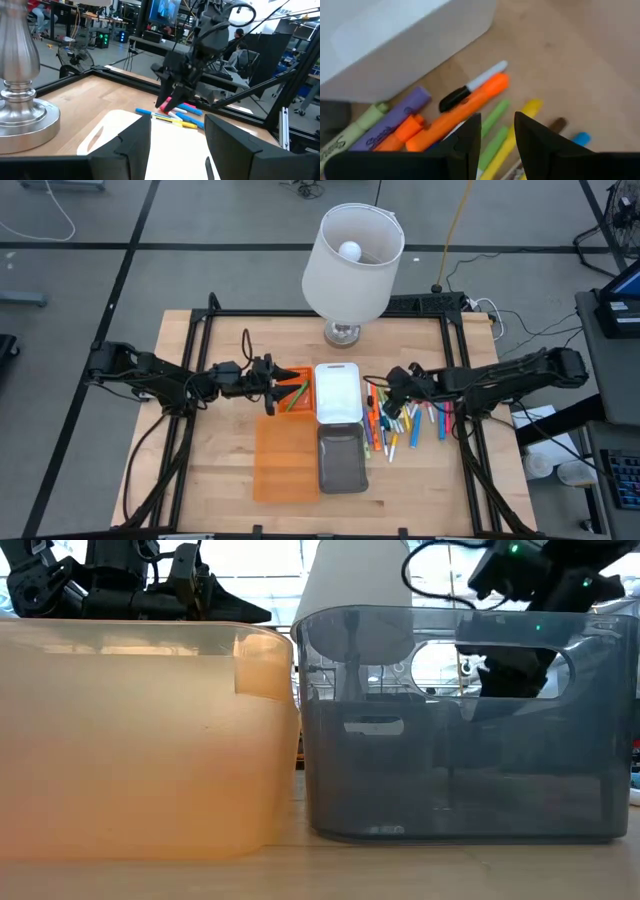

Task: Pick & Place Markers
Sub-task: Put the right yellow pen into the orange basket

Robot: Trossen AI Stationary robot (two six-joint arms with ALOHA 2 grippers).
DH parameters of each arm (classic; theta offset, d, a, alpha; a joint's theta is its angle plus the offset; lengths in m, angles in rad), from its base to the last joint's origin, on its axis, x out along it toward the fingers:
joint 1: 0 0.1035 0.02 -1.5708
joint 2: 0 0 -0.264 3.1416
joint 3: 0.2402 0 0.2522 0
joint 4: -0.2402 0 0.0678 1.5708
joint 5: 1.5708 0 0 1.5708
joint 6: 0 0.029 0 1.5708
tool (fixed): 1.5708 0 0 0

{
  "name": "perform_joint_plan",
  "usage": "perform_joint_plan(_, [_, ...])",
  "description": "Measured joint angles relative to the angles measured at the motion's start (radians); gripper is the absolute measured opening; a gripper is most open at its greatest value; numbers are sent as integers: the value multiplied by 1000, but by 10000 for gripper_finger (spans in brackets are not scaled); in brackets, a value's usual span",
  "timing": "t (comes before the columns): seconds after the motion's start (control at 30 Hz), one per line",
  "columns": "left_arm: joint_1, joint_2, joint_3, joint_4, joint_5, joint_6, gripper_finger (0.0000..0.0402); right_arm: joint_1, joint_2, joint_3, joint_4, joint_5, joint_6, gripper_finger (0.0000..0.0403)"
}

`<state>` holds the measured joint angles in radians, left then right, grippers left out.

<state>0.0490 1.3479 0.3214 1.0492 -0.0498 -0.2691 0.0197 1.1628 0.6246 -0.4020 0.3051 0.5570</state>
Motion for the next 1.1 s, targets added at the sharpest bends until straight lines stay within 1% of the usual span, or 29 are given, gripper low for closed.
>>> perform_joint_plan(0.1, [0,0,0,0,0,0,186,0,38,-8,21,-36,-26,105])
perform_joint_plan(0.2, [0,0,0,-1,0,3,187,0,53,-8,23,-111,-51,105])
perform_joint_plan(0.27, [0,0,0,-6,0,4,186,0,49,-8,25,-179,-51,105])
perform_joint_plan(0.4, [0,0,0,-7,-1,5,186,1,20,-8,26,-283,-53,105])
perform_joint_plan(0.57, [0,0,0,-9,-2,5,187,1,-13,-9,24,-360,-68,105])
perform_joint_plan(0.8, [0,0,0,-22,-2,5,187,1,-29,-9,24,-362,-88,105])
perform_joint_plan(0.93, [0,0,0,-29,-2,5,187,1,-29,-9,-11,-362,-84,105])
perform_joint_plan(1.1, [0,0,0,-29,-2,5,186,1,-29,-9,-110,-359,3,105])
